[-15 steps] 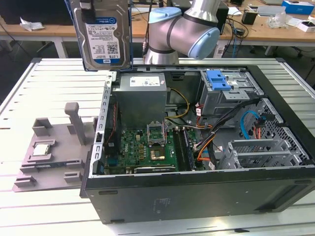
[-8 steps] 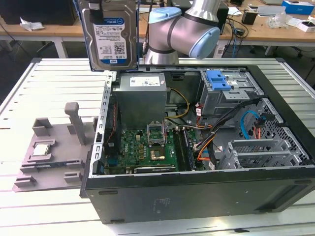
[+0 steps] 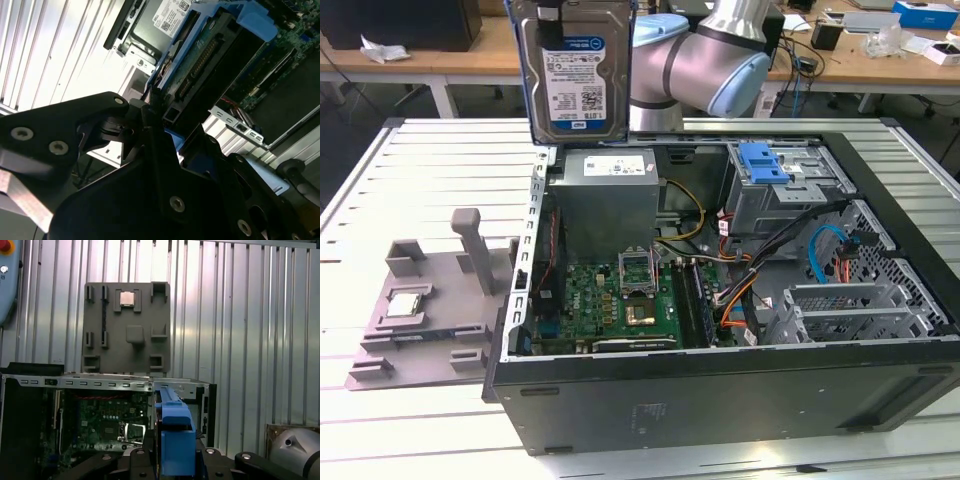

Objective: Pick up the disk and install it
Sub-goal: 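Pick up the disk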

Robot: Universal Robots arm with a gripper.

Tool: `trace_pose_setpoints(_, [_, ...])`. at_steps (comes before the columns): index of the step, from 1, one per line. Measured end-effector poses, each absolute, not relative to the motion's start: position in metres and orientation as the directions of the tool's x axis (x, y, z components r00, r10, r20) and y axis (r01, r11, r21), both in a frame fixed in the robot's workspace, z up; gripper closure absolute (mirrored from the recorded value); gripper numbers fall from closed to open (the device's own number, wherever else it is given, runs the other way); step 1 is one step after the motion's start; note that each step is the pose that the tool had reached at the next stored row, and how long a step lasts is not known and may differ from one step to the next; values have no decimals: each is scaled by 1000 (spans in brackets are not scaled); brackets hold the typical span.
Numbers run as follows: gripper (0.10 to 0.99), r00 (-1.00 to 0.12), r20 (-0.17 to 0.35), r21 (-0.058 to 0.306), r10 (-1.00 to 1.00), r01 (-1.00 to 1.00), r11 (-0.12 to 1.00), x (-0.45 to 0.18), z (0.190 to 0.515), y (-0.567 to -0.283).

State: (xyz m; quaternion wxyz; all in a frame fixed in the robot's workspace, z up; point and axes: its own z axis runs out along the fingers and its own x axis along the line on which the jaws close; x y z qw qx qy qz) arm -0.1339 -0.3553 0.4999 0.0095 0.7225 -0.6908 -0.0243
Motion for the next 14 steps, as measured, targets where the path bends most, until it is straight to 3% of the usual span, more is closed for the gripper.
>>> trace_pose_setpoints(14, [718, 44, -22, 47, -999, -998, -45, -97, 500, -355])
